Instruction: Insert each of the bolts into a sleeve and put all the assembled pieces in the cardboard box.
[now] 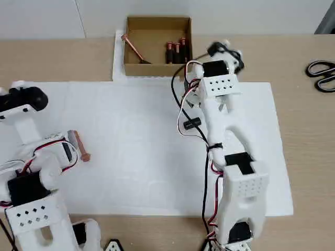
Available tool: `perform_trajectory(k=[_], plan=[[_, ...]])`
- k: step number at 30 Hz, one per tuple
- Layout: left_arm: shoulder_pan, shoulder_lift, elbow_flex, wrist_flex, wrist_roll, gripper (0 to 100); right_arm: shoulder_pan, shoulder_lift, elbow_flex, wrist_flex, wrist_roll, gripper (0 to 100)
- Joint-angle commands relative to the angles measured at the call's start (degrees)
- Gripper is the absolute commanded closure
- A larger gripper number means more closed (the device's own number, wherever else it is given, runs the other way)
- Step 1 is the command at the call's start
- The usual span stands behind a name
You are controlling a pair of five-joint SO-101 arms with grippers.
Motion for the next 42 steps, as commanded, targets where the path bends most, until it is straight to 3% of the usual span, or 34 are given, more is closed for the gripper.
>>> perform_trajectory(k=[1,10,33,38,42], plan=[[0.0,-0.9,-0.1,0.0,0.2,83,-1.5,-0.3,-0.6,-0.8,-7.6,76.4],[0.0,-0.9,-0.1,0.0,0.2,83,-2.1,0.0,-0.4,-0.5,-13.0,76.4],[0.0,-0.9,-0.1,0.1,0.2,83,-4.2,8.1,0.0,-1.4,-14.4,76.6],[0.0,-0.9,-0.1,0.1,0.2,83,-4.2,8.1,0.0,-1.4,-14.2,85.3],[0.0,-0.9,-0.1,0.1,0.2,83,-4.2,8.1,0.0,-1.3,-10.0,88.4]])
